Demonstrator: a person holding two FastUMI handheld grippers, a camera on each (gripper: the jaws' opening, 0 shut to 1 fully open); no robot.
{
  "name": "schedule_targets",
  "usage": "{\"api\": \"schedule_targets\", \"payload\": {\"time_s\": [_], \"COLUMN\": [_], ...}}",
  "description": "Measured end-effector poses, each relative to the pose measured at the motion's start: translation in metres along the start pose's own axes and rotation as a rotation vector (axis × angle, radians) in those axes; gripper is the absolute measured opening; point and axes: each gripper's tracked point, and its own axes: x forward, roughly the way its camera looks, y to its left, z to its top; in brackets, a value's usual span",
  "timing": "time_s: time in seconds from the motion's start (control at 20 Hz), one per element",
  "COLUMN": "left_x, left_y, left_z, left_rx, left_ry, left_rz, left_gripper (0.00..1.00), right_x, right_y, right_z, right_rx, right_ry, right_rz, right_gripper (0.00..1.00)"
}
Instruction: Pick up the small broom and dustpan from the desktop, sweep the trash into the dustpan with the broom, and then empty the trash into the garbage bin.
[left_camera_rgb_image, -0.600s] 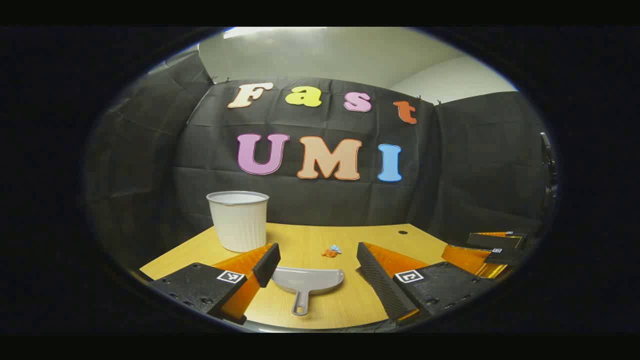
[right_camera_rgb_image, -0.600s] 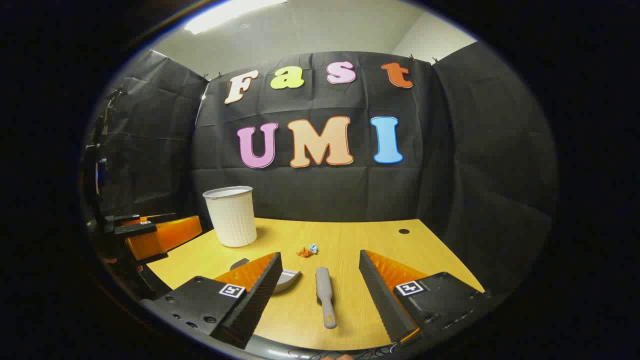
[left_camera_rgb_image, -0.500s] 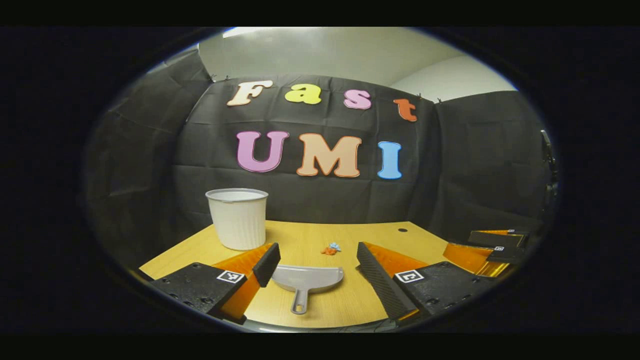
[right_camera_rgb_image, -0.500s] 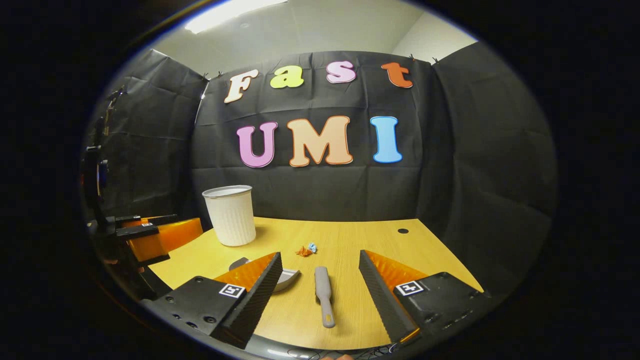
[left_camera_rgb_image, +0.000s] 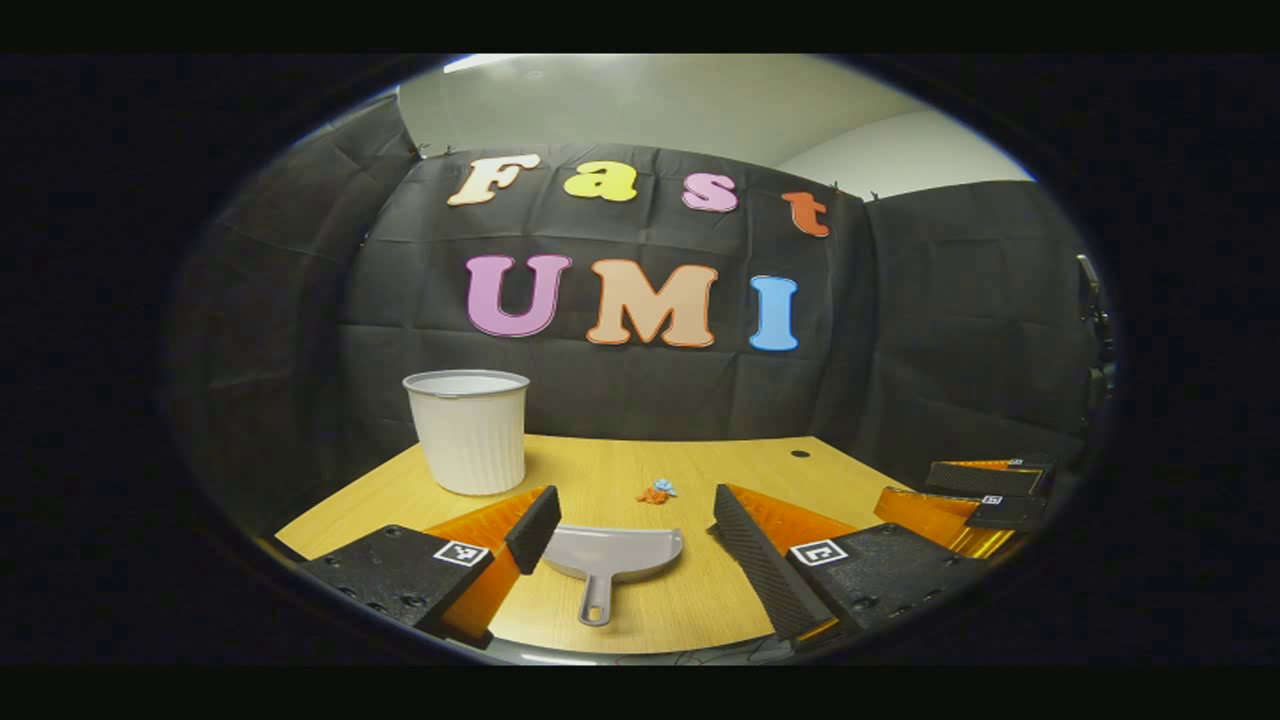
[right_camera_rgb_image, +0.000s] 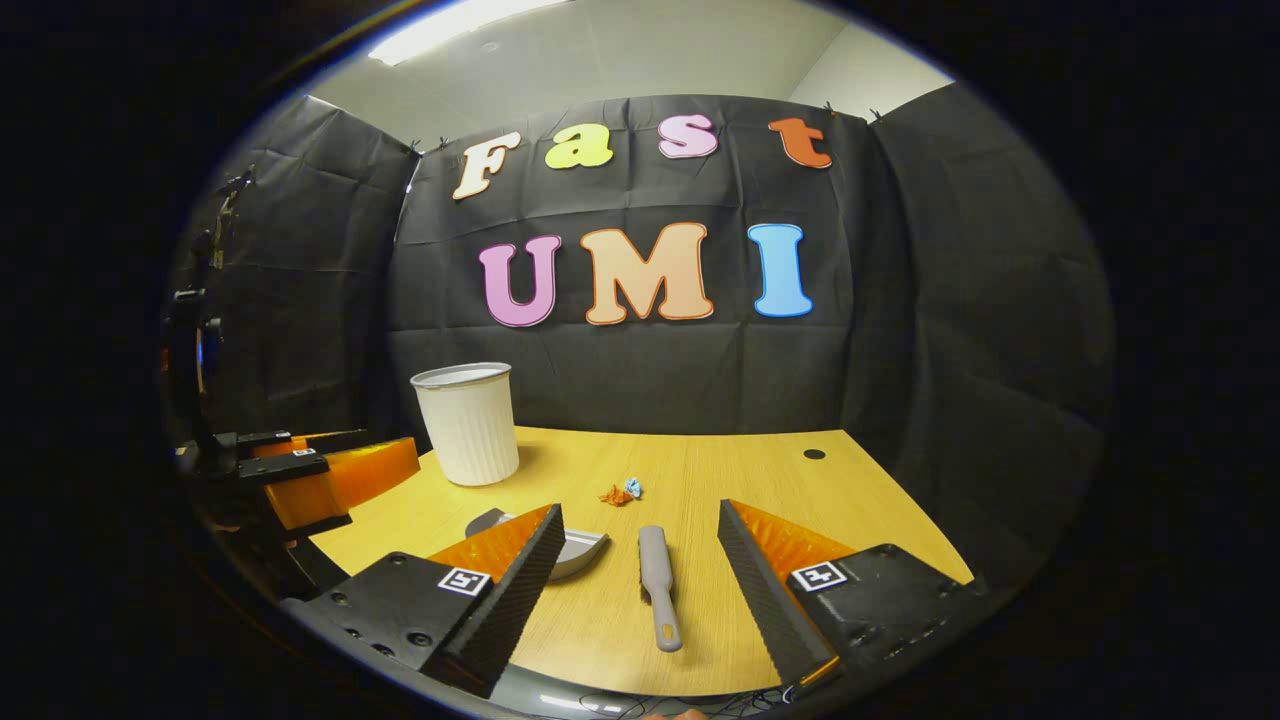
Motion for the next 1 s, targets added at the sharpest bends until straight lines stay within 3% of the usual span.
{"api": "schedule_targets", "payload": {"time_s": [1.0], "left_x": [-0.021], "left_y": [-0.006], "left_z": [-0.013], "left_rx": [-0.001], "left_ry": [0.045], "left_rz": [-0.008], "left_gripper": [0.93], "right_x": [-0.019], "right_y": [0.006], "right_z": [-0.015], "right_rx": [-0.011], "right_ry": [0.037], "right_rz": [0.006], "right_gripper": [0.92]}}
